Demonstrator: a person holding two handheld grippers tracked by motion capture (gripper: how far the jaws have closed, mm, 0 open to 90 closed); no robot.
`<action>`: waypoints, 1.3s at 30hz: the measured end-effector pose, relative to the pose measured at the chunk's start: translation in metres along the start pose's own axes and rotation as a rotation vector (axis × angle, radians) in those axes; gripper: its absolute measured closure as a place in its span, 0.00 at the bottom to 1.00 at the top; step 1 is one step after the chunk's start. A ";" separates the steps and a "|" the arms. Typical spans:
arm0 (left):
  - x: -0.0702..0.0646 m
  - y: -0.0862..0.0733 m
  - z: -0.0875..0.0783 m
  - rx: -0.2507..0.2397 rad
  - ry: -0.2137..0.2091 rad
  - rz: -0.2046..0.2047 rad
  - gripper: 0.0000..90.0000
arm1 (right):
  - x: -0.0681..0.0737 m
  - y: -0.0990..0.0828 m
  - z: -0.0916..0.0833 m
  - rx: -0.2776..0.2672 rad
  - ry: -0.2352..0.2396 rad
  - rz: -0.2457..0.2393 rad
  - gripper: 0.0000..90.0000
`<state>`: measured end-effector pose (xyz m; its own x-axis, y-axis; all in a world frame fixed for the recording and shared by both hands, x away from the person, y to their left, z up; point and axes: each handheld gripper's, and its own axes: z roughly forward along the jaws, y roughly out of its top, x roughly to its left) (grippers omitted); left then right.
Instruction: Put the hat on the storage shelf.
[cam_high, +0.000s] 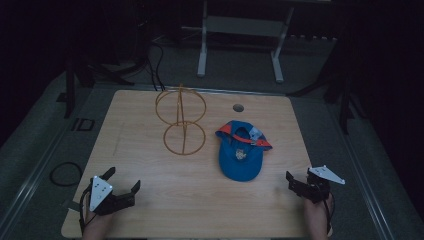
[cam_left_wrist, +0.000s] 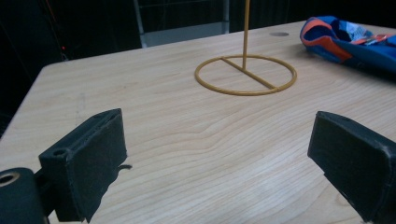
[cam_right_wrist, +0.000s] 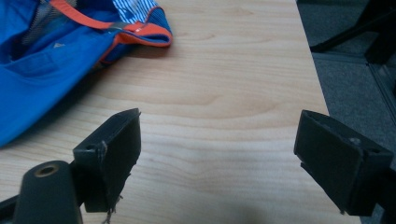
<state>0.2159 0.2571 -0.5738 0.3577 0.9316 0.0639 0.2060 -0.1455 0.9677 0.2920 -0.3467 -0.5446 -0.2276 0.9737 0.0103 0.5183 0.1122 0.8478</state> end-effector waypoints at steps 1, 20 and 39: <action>0.000 0.000 0.000 0.000 0.001 0.000 0.05 | 0.000 0.000 0.000 0.000 0.000 0.000 0.16; -0.006 0.011 -0.001 0.086 -0.093 -0.118 0.03 | 0.009 0.067 0.020 0.002 0.128 0.048 0.16; -0.018 0.010 0.005 0.169 -0.162 -0.041 0.03 | 0.031 0.101 0.078 0.088 0.193 -0.003 0.23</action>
<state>0.2164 0.2374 -0.5662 0.4843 0.8744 -0.0279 0.3681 -0.1748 0.9132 0.4017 -0.2895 -0.5000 -0.3787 0.9181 0.1167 0.5855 0.1400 0.7985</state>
